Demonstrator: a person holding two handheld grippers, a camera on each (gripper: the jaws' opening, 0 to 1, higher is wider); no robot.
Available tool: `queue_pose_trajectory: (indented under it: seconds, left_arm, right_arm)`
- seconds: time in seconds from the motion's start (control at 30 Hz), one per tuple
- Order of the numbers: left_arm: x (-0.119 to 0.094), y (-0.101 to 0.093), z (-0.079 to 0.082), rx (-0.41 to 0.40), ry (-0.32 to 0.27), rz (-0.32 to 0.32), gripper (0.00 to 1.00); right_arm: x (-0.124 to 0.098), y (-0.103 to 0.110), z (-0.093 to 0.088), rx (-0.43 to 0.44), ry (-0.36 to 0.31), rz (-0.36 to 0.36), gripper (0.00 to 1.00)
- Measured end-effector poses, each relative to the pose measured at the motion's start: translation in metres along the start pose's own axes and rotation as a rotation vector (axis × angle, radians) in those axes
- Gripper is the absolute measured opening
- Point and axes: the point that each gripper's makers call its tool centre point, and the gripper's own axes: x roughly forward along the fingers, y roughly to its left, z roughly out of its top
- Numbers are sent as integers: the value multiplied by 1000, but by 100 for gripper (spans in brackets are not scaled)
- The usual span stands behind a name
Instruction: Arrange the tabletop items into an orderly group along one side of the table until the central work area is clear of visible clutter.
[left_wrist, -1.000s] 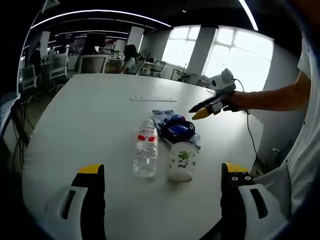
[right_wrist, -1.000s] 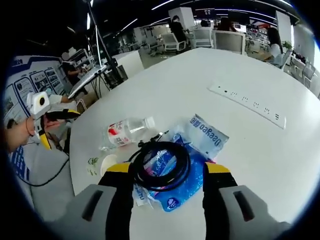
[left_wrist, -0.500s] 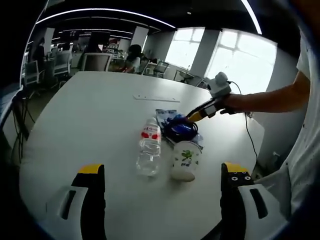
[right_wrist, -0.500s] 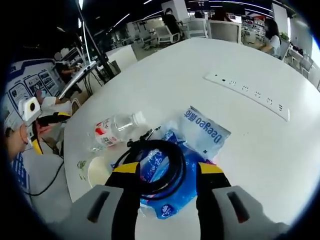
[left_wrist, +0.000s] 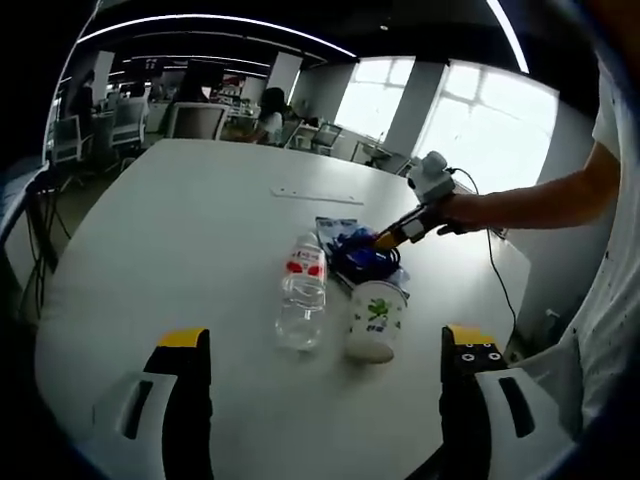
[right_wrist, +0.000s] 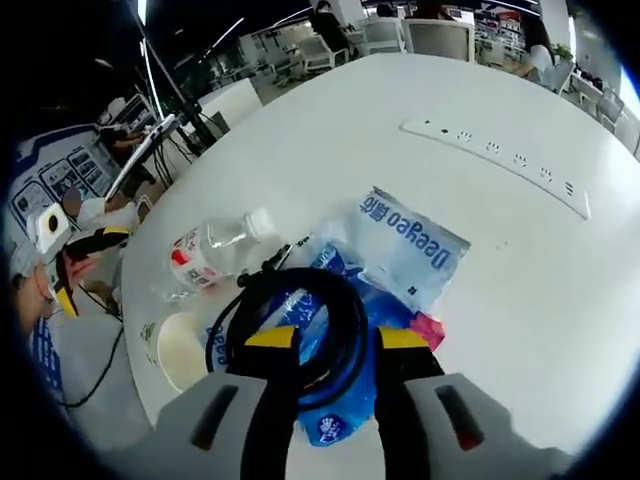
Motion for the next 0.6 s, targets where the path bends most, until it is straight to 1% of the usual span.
queue_pose_trajectory:
  seconds: [0.17,0.23,0.3,0.37,0.47,0.53,0.6]
  left_arm:
    - [1,0,0,-4,-1,0,98]
    - [1,-1,0,-2,-2,-2,98]
    - [2,-2,0,-4,-2,-4,98]
    - [2,-2,0,-4,-1,-3,97]
    - [2,-3,0,-5,-4,-6,97]
    - [2,-3,0,-3,-1,-5,97]
    - [1,-3,1,-4,-3,-5,97]
  right_arm:
    - [1,-4,-1,38,-1,-22,18]
    - [0,-7,-2,63,3,-41,13]
    - [0,-11,1,102,-11,-54,9]
    - [-1,-12,1,120,-9,-58,8]
    - [-1,-12,1,112,-13,-68,7]
    - [-2,-12,3,131,-24,-75,6]
    - [-5,-9,4,129,-31,-75,5]
